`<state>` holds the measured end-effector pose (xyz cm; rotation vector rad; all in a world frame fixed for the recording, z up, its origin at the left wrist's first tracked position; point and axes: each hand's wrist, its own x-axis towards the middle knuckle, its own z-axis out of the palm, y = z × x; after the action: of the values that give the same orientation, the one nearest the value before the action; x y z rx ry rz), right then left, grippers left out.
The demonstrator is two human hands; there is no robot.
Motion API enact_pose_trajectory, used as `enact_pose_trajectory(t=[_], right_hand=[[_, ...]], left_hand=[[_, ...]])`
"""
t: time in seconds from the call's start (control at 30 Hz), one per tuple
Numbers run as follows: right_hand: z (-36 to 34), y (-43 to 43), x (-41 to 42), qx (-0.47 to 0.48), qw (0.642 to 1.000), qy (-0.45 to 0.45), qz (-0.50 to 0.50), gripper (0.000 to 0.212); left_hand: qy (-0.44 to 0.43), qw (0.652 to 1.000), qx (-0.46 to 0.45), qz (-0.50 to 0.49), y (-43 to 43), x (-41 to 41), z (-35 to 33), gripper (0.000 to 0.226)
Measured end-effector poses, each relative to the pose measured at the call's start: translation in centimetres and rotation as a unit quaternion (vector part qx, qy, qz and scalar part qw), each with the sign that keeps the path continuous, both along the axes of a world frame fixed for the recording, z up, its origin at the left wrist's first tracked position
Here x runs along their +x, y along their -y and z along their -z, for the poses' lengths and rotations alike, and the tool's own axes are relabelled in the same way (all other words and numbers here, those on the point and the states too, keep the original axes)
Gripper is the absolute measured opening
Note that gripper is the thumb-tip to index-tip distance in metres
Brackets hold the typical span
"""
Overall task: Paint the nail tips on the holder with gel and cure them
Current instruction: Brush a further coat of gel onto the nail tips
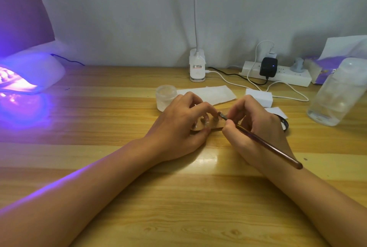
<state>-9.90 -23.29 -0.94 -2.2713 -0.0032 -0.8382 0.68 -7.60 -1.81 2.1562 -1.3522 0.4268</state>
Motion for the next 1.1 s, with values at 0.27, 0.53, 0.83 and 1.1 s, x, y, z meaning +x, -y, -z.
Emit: enact_pose_trajectory(t=[0.27, 0.53, 0.83, 1.1], right_hand=[[0.0, 0.1, 0.0, 0.007, 1.0, -0.01, 0.003, 0.018], [-0.2, 0.0, 0.0, 0.002, 1.0, -0.006, 0.011, 0.012], [-0.4, -0.4, -0.2, -0.009, 1.0, 0.02, -0.009, 0.011], [0.0, -0.9, -0.7, -0.119, 0.992, 0.006, -0.042, 0.013]], left_hand=[[-0.006, 1.0, -0.004, 0.0, 0.0, -0.1, -0.1, 0.03], [-0.015, 1.0, -0.006, 0.005, 0.0, -0.1, -0.1, 0.028], [-0.003, 1.0, -0.016, -0.001, 0.1, -0.1, 0.0, 0.032], [0.001, 1.0, -0.01, -0.005, 0.0, -0.2, -0.3, 0.026]])
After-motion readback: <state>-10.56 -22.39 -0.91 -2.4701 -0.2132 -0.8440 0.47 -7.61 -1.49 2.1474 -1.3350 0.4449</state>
